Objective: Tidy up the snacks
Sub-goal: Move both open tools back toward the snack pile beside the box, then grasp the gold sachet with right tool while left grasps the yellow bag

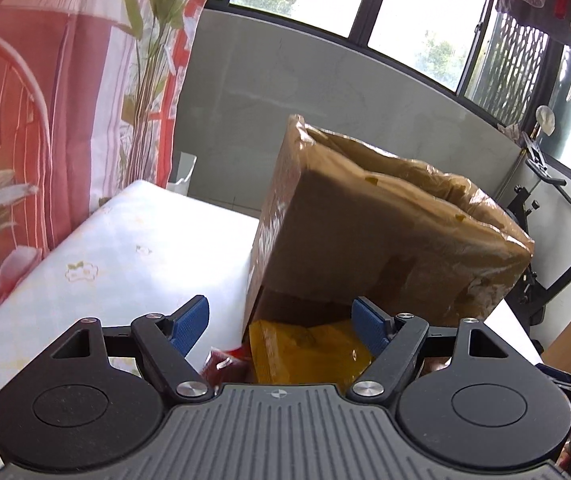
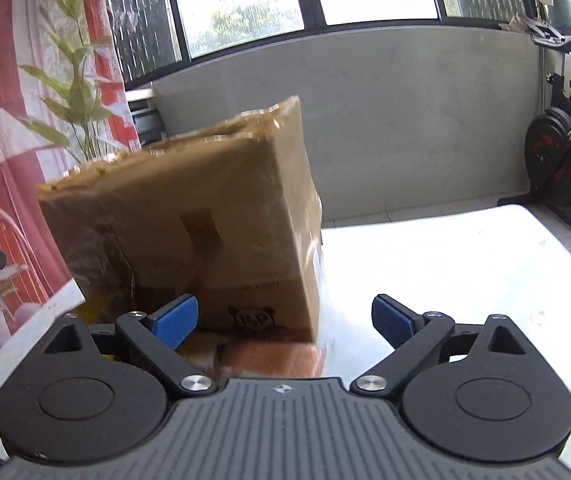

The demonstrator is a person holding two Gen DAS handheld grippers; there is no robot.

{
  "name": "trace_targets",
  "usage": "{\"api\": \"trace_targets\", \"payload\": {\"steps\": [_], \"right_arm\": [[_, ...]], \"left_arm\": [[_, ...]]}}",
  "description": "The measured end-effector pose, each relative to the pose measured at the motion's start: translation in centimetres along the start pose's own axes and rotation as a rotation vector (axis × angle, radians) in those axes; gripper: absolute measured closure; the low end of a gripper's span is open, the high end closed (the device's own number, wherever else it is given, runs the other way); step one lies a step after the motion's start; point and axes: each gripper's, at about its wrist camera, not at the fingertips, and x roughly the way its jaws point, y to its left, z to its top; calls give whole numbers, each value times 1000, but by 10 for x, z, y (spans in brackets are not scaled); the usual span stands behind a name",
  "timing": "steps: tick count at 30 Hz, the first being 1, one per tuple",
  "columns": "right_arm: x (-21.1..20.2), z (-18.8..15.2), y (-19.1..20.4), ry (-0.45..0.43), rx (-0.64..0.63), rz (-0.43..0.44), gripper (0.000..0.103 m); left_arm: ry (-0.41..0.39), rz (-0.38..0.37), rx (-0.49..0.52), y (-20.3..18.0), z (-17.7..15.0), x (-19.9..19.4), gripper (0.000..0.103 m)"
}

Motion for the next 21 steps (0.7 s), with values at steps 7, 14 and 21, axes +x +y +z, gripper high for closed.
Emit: {"api": "trace_targets", "payload": {"steps": [7, 14, 21], "right_arm": [[6, -37, 5, 225, -201, 7, 14], [2, -60, 5, 357, -352, 42, 14], [13, -68, 14, 397, -421, 52, 12]], "left_arm": [[46, -11, 0, -3, -10, 6, 23], [60, -8, -6, -6, -19, 6, 23], [85, -5, -3, -8, -25, 8, 23]]}}
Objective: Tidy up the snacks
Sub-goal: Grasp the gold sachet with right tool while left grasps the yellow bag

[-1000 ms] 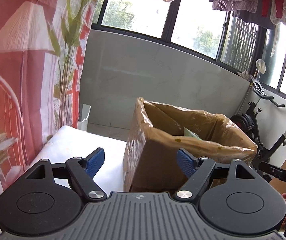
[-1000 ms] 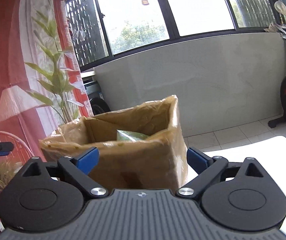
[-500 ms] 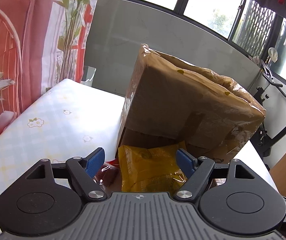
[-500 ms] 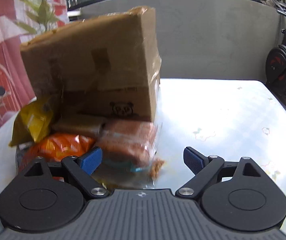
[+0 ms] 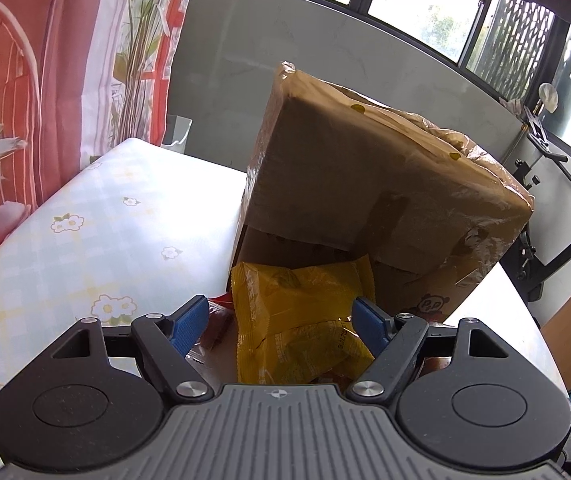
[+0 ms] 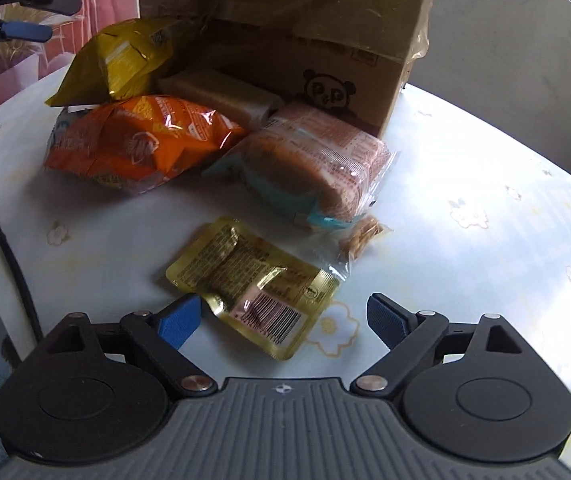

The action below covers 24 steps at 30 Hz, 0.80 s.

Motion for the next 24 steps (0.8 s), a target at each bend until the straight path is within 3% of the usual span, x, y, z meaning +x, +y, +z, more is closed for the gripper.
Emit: {"api": "trace_targets", "payload": {"steps": [15, 19, 24], "right_arm": [[16, 11, 5, -41, 136, -8, 14], [15, 13, 11, -6, 193, -35, 16], [10, 15, 15, 15, 223, 44, 17]], "left_arm": [[20, -9, -26, 5, -8, 6, 23], [25, -18, -26, 6, -10, 6, 23], [21, -27, -42, 10, -12, 6, 23]]}}
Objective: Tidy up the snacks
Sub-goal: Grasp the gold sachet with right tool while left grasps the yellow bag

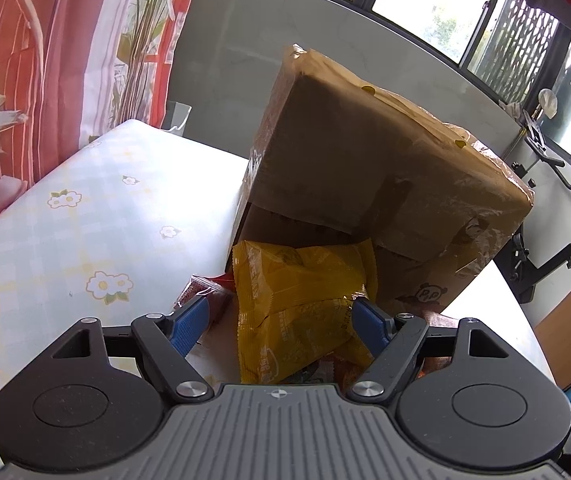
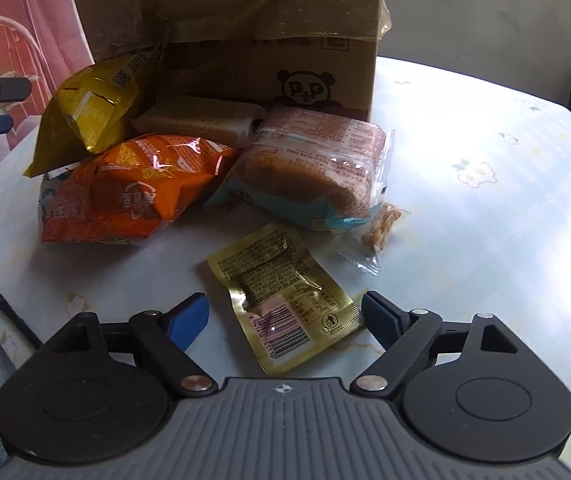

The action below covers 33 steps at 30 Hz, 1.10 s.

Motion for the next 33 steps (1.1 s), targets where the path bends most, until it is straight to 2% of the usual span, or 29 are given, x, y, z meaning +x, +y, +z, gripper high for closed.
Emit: {"api": "trace_targets", "payload": {"steps": [3, 6, 10, 19, 24, 28, 30, 31, 33], "right_arm": [[5, 2, 8, -3, -54, -20, 18], [10, 4, 15, -3, -124, 9, 18], [11, 8, 24, -5, -236, -14, 24], [15, 19, 23, -15, -302, 37, 31], [27, 25, 18, -14, -241, 85, 32], [24, 22, 17, -13, -220, 67, 34], [21, 16, 14, -31, -204, 64, 38], [19, 13, 13, -45, -193, 60, 43], [16, 9, 9, -64, -162, 66, 44]], "left_arm": [[4, -8, 1, 0, -1, 2, 23], [4, -7, 2, 2, -2, 1, 23], [2, 7, -13, 6, -1, 0, 23], [7, -1, -4, 2, -2, -1, 23], [3, 5, -7, 4, -2, -4, 23], [5, 12, -12, 5, -2, -5, 23], [12, 12, -13, 5, -3, -3, 23], [14, 11, -11, 4, -3, -2, 23], [19, 6, -3, 2, -3, -1, 23]]}}
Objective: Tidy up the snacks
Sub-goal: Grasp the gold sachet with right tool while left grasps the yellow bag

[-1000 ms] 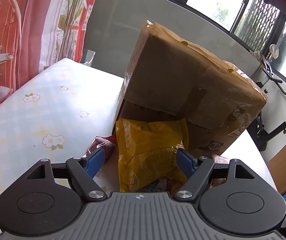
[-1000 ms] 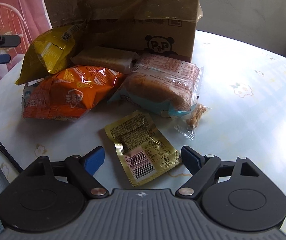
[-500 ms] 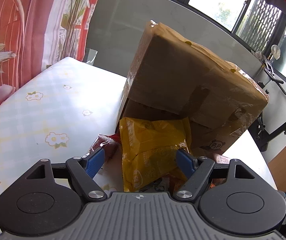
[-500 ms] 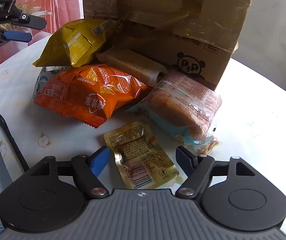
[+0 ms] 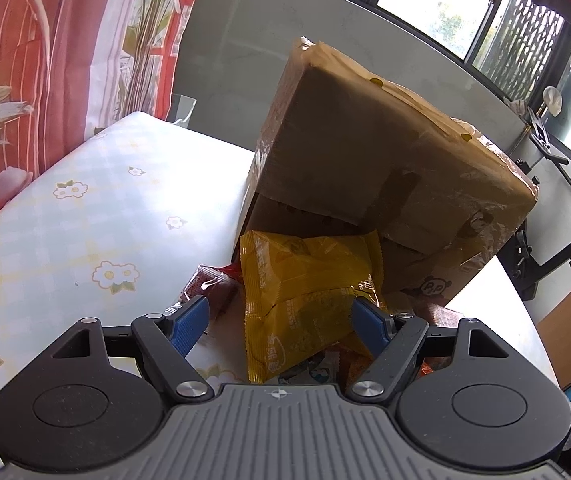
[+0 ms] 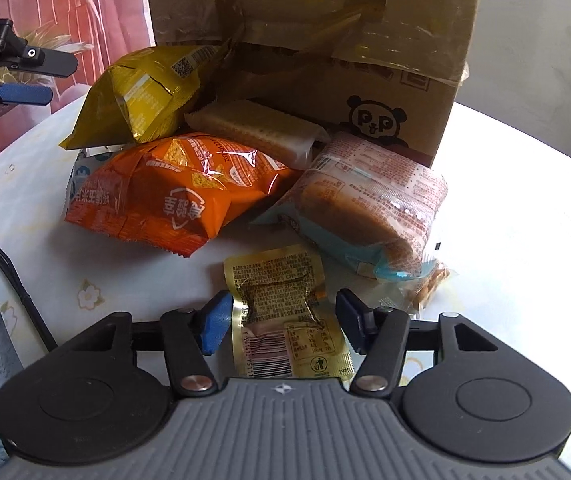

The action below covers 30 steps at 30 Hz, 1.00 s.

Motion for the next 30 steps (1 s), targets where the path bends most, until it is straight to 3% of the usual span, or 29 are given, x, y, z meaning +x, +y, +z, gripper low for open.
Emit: {"api": "trace_targets", "payload": {"steps": [6, 12, 14, 21, 25, 30], "right_arm": [[-11, 2, -2, -26, 35, -27, 56], [-10, -4, -7, -23, 80, -47, 51], [-8, -5, -6, -30, 77, -47, 47], [-6, -11, 0, -66, 34, -64, 46], [-19, -11, -8, -89, 78, -51, 58], [-44, -8, -14, -170, 135, -45, 59]], "left_arm": [[4, 3, 6, 0, -1, -1, 23], [16, 6, 9, -2, -2, 1, 23], [19, 5, 16, -3, -2, 1, 23], [26, 16, 20, -4, -2, 1, 23], [29, 20, 27, -5, -1, 0, 23], [42, 23, 42, -9, 1, 5, 23]]}}
